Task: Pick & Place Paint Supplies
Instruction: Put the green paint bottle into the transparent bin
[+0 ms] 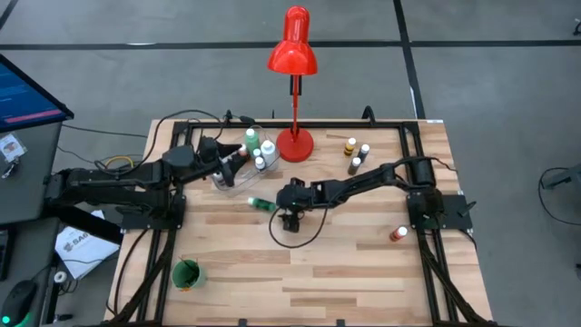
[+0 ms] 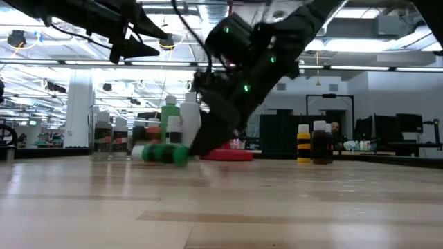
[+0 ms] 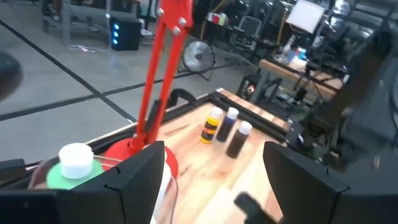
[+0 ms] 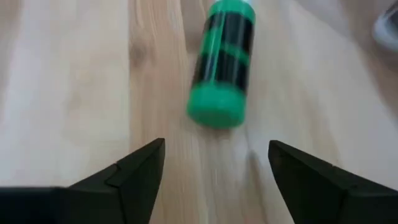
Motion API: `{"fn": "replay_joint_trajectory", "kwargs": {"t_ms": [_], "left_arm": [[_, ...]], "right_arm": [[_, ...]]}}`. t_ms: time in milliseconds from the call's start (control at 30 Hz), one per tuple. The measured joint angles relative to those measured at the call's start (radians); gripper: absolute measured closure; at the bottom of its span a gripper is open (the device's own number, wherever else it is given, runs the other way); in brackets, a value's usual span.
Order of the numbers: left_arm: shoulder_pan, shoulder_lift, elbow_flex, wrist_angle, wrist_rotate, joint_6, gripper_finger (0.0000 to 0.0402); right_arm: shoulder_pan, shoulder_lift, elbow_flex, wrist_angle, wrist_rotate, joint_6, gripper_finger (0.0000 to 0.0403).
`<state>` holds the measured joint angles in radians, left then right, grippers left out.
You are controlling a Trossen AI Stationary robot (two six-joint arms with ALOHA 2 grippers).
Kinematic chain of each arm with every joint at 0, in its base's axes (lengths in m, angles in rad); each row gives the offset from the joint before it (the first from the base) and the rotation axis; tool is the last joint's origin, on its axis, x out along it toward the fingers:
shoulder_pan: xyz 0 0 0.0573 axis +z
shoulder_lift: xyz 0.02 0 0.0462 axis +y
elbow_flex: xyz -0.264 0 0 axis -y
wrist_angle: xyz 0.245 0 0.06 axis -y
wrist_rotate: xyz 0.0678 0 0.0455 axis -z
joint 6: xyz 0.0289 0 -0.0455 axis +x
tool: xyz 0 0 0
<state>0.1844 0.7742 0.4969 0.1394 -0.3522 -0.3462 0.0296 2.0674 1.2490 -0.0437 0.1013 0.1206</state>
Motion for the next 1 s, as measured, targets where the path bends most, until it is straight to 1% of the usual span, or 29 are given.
{"fn": "replay_joint_trajectory", "kwargs": {"t_ms": [100, 233, 367, 433, 567, 667, 733, 900, 1000], "left_arm": [[0.0, 0.01, 0.0, -0.024, 0.022, 0.001, 0.0137], [0.0, 0.023, -0.001, -0.061, 0.047, 0.0, 0.0137], [0.0, 0.023, -0.002, -0.072, 0.057, 0.0, 0.0137], [0.0, 0.014, -0.002, -0.074, 0.057, -0.001, 0.0137], [0.0, -0.006, 0.0, -0.072, 0.058, -0.002, 0.0137], [0.0, -0.021, 0.0, -0.071, 0.061, -0.002, 0.0137], [0.0, -0.029, 0.0, -0.071, 0.061, -0.002, 0.0137], [0.0, -0.035, 0.0, -0.069, 0.061, -0.002, 0.0137], [0.0, -0.035, 0.0, -0.073, 0.06, -0.002, 0.0137]], "right_arm": [[0.0, -0.045, -0.003, -0.063, 0.0, -0.024, 0.0121], [-0.006, -0.094, -0.003, -0.073, 0.0, -0.049, 0.0121], [-0.023, -0.11, 0.06, -0.055, -0.001, -0.128, 0.0121], [-0.029, -0.073, 0.117, -0.048, -0.001, -0.155, 0.0121], [-0.04, 0.026, 0.22, -0.043, -0.003, -0.146, 0.0121], [-0.038, 0.1, 0.272, -0.048, -0.045, -0.123, 0.0121], [-0.032, 0.134, 0.284, -0.054, -0.065, -0.095, 0.0121], [-0.029, 0.205, 0.285, -0.078, -0.076, -0.03, 0.0121], [-0.031, 0.206, 0.287, -0.087, -0.077, 0.006, 0.0125]]}}
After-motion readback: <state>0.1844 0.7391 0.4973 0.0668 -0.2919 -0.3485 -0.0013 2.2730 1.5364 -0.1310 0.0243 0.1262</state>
